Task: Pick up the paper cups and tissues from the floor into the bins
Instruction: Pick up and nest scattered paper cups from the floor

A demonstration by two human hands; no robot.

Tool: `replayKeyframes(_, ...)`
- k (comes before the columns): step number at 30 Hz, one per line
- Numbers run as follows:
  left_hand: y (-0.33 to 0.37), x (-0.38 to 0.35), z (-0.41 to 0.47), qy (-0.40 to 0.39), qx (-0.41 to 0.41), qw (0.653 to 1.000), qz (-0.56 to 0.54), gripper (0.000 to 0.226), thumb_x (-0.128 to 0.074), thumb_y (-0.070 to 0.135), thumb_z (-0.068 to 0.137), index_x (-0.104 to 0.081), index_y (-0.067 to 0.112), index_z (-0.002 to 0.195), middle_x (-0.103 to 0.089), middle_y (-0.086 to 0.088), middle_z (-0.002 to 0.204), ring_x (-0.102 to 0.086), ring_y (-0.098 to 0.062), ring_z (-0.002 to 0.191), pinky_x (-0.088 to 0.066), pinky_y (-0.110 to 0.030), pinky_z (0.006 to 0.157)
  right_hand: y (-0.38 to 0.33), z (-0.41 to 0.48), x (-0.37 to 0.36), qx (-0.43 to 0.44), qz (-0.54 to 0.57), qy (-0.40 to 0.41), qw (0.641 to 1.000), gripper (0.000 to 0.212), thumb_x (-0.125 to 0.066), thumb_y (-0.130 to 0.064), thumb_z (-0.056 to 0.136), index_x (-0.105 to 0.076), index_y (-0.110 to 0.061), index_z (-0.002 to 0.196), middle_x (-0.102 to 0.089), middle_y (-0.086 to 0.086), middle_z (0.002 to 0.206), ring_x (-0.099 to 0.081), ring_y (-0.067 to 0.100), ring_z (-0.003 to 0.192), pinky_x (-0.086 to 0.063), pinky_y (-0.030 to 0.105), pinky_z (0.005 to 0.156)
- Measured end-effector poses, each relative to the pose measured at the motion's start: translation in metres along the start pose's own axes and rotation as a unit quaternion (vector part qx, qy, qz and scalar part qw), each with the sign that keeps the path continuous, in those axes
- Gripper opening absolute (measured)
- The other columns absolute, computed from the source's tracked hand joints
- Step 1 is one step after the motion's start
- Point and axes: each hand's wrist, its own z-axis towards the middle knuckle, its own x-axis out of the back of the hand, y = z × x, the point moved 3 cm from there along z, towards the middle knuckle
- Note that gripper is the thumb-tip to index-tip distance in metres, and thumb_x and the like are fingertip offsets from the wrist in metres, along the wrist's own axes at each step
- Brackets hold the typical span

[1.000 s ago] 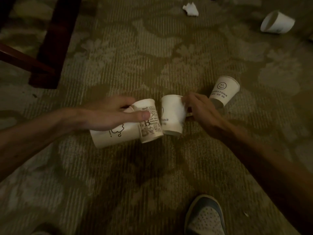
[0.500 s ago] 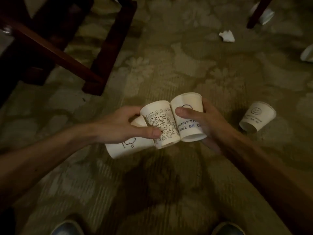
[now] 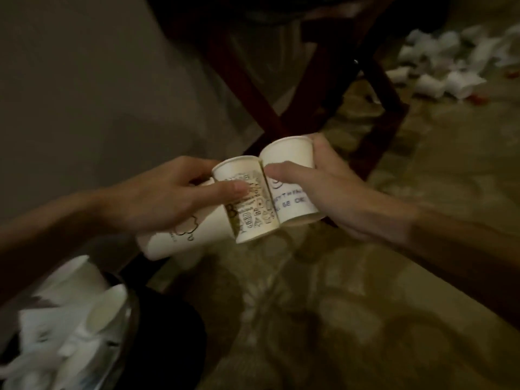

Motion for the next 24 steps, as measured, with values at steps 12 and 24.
replayKeyframes(12, -0.134, 0.090, -0.180, 0.211, 0.185, 0.960, 0.004, 0.048, -0.049, 0.079, 0.074, -0.068, 0.046, 0.103, -0.075, 0.014, 0.089, -0.072, -0.009, 0.076, -0.058, -0.031, 0.063, -0.036, 0.032, -0.234, 0.084, -0.036, -0.231, 0.969, 0.018, -0.056, -0.045, 0.094, -0.046, -0.035, 0.106, -0.061, -0.013, 0.100, -0.065, 0.000, 0.078, -0.056, 0.022, 0.061)
replayKeyframes(24, -0.215, -0.021, -0.240, 0.432, 0.236, 0.858, -0.148, 0.025, -0.056, 0.065, 0.079, -0.058, 0.050, 0.098, -0.056, 0.004, 0.116, -0.065, -0.015, 0.101, -0.059, -0.029, 0.072, 0.044, 0.002, -0.287, 0.201, -0.167, -0.344, 0.902, 0.040, -0.049, -0.069, 0.080, -0.047, -0.039, 0.105, -0.039, -0.030, 0.118, -0.048, -0.010, 0.106, -0.055, 0.026, 0.075)
